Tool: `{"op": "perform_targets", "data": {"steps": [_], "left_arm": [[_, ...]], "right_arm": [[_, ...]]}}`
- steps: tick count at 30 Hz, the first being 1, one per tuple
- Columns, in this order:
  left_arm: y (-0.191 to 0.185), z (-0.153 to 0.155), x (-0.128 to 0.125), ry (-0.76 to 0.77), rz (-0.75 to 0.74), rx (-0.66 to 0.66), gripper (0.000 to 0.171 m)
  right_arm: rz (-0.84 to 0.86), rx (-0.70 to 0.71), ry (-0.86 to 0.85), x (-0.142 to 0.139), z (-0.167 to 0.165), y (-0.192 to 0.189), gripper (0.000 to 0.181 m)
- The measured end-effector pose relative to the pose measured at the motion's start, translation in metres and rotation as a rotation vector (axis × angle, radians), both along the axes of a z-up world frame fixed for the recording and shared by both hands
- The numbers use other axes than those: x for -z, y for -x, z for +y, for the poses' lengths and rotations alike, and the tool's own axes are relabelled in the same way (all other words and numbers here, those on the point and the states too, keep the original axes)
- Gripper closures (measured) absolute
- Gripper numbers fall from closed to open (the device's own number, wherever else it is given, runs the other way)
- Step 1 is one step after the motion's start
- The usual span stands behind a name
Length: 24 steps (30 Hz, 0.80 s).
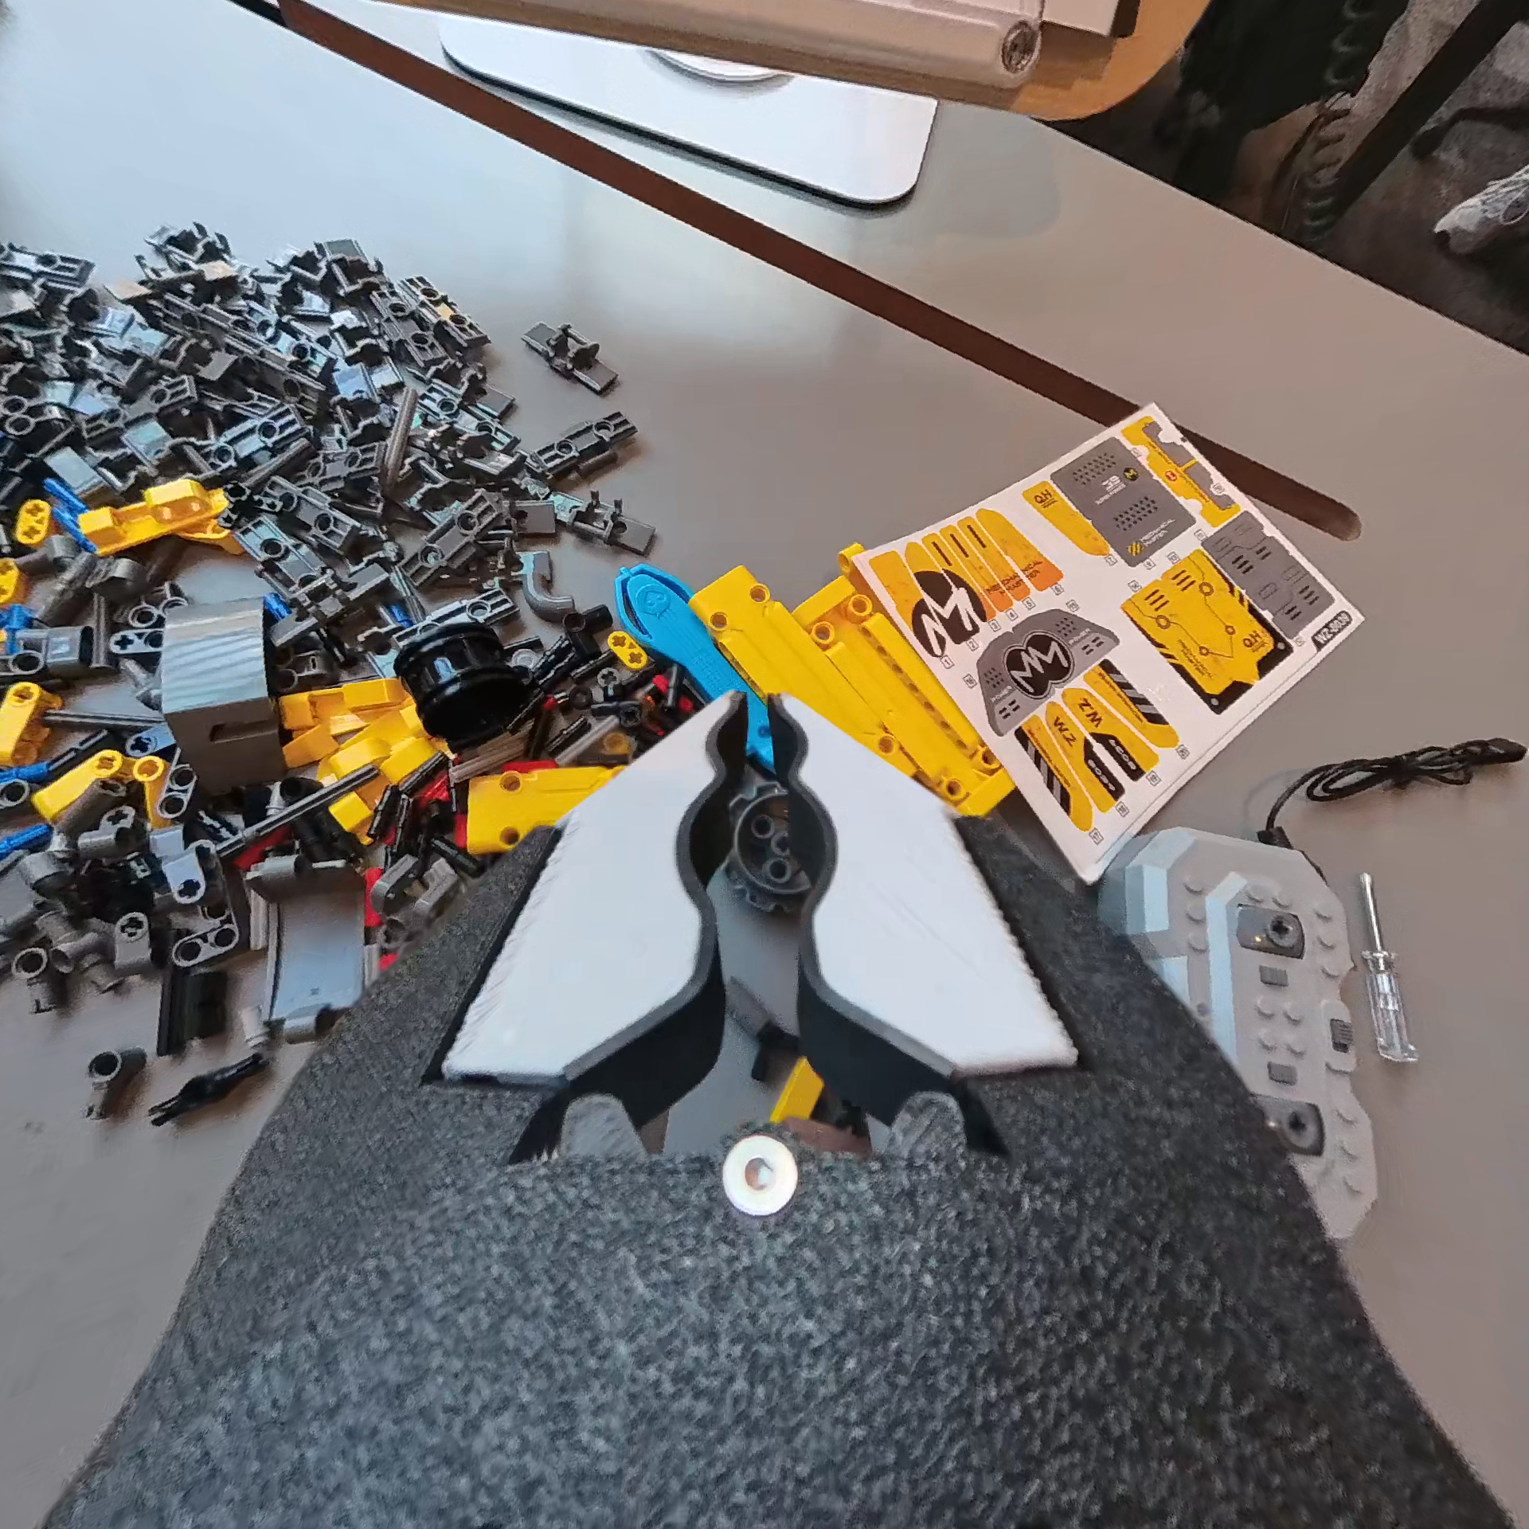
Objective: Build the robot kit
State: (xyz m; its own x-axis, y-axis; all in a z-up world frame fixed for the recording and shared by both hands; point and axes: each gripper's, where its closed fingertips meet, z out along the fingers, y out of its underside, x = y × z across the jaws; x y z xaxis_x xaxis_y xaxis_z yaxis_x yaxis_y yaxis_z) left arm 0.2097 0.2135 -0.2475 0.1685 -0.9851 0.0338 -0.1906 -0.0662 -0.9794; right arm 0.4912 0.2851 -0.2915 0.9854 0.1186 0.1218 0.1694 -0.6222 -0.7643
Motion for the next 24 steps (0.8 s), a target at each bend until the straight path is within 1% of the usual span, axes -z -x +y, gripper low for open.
{"op": "perform_targets", "data": {"steps": [2, 5, 7, 8, 9, 10, 11, 13, 15, 18, 20, 22, 24], "left_arm": [[-0.001, -0.003, -0.001, 0.028, -0.015, 0.023, 0.143], [-0.003, -0.007, -0.001, 0.048, -0.020, 0.042, 0.142], [-0.005, -0.009, 0.001, 0.044, -0.008, 0.049, 0.142], [-0.005, -0.010, 0.002, 0.042, -0.004, 0.051, 0.142], [-0.005, -0.011, 0.002, 0.041, -0.003, 0.053, 0.142], [-0.005, -0.011, 0.002, 0.041, -0.003, 0.056, 0.142], [-0.004, -0.012, 0.002, 0.041, -0.001, 0.058, 0.142], [-0.004, -0.012, 0.003, 0.036, 0.003, 0.056, 0.142], [-0.004, -0.012, 0.003, 0.041, 0.003, 0.058, 0.143], [-0.004, -0.013, 0.002, 0.044, -0.001, 0.061, 0.143], [-0.005, -0.014, 0.002, 0.044, -0.001, 0.063, 0.143], [-0.006, -0.014, 0.003, 0.045, 0.001, 0.065, 0.143], [-0.006, -0.014, 0.003, 0.047, 0.002, 0.064, 0.143]], "right_arm": [[-0.023, 0.010, 0.023, 0.008, 0.007, 0.009, 0.178], [-0.140, -0.013, 0.093, 0.027, 0.016, 0.026, 0.181], [-0.159, -0.085, 0.152, 0.045, 0.021, 0.048, 0.181], [-0.137, -0.160, 0.188, 0.053, 0.019, 0.065, 0.181], [-0.122, -0.223, 0.204, 0.058, 0.016, 0.080, 0.181], [-0.150, -0.247, 0.196, 0.056, 0.014, 0.084, 0.181], [-0.159, -0.253, 0.194, 0.054, 0.013, 0.085, 0.181], [-0.175, -0.190, 0.141, 0.040, 0.015, 0.071, 0.181], [-0.182, -0.089, 0.078, 0.024, 0.018, 0.045, 0.181], [-0.128, 0.035, 0.035, 0.017, 0.015, 0.013, 0.181], [-0.074, 0.035, 0.038, 0.020, 0.016, 0.013, 0.181], [-0.069, 0.013, 0.051, 0.026, 0.018, 0.020, 0.181], [-0.074, -0.041, 0.115, 0.041, 0.018, 0.036, 0.181]]}}
